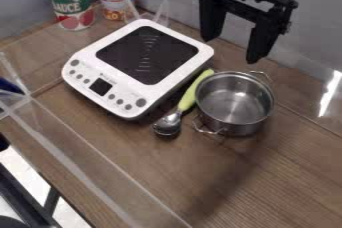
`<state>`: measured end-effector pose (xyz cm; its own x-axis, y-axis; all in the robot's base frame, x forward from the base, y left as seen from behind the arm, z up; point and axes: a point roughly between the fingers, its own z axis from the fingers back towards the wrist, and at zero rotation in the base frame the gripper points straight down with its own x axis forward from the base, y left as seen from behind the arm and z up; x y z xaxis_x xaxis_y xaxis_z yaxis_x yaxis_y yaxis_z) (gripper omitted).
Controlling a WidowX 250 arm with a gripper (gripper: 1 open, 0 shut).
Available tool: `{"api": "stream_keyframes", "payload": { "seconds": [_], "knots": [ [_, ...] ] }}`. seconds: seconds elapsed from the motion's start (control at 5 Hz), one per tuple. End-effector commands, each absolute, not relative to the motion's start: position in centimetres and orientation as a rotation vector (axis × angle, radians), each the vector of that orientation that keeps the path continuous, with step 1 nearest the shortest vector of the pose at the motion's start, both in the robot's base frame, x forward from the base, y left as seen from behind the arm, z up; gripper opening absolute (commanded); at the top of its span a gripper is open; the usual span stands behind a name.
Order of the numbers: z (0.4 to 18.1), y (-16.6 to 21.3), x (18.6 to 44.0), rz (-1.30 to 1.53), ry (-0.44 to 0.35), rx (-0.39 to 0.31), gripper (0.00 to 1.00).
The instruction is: Put silver pot on the white and black stove top
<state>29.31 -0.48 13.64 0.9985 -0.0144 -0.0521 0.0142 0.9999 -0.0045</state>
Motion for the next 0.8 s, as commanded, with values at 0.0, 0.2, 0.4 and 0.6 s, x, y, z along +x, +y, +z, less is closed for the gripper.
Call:
{"api": "stream_keyframes", "payload": {
  "seconds": [0.0,0.2,0.4,0.6],
  "knots": [
    [12.7,-1.3,28.7,-0.064,0.052,-0.001,1.00],
    [11.2,-2.5,28.2,-0.146,0.045,0.005,1.00],
    [9.8,-3.9,27.5,-0.227,0.027,0.004,1.00],
    [8.3,-4.7,27.6,-0.202,0.004,0.010,1.00]
  ]
}}
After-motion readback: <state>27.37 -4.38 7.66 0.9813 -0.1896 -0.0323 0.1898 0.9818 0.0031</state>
